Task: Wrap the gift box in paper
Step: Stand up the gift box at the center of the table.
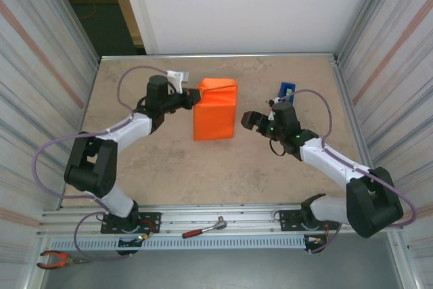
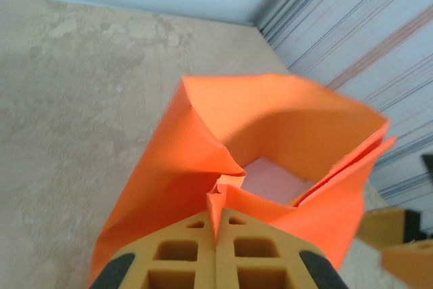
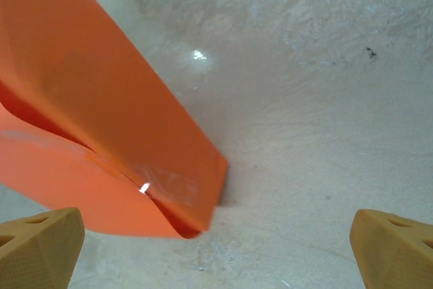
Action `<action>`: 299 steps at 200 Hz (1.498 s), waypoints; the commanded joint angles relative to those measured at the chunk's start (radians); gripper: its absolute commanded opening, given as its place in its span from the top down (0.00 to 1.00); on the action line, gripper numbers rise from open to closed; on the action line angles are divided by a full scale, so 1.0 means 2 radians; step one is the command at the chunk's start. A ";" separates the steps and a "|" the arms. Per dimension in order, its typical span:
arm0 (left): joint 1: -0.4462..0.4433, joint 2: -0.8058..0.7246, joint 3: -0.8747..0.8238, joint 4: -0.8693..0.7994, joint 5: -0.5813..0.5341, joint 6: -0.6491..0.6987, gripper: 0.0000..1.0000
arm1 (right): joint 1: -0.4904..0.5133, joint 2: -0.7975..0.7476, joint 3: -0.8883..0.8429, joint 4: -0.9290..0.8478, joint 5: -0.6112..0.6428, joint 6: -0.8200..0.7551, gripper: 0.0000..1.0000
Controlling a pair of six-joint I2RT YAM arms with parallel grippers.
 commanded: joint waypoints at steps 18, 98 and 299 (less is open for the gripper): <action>-0.002 -0.052 -0.075 0.061 -0.008 0.017 1.00 | 0.033 -0.037 -0.018 0.025 -0.003 -0.035 0.01; -0.027 -0.094 -0.118 0.068 -0.007 0.023 1.00 | 0.085 0.028 0.049 0.058 0.037 -0.077 0.01; -0.107 -0.245 -0.152 -0.032 -0.246 0.067 0.01 | 0.095 0.073 0.017 0.082 0.063 -0.053 0.01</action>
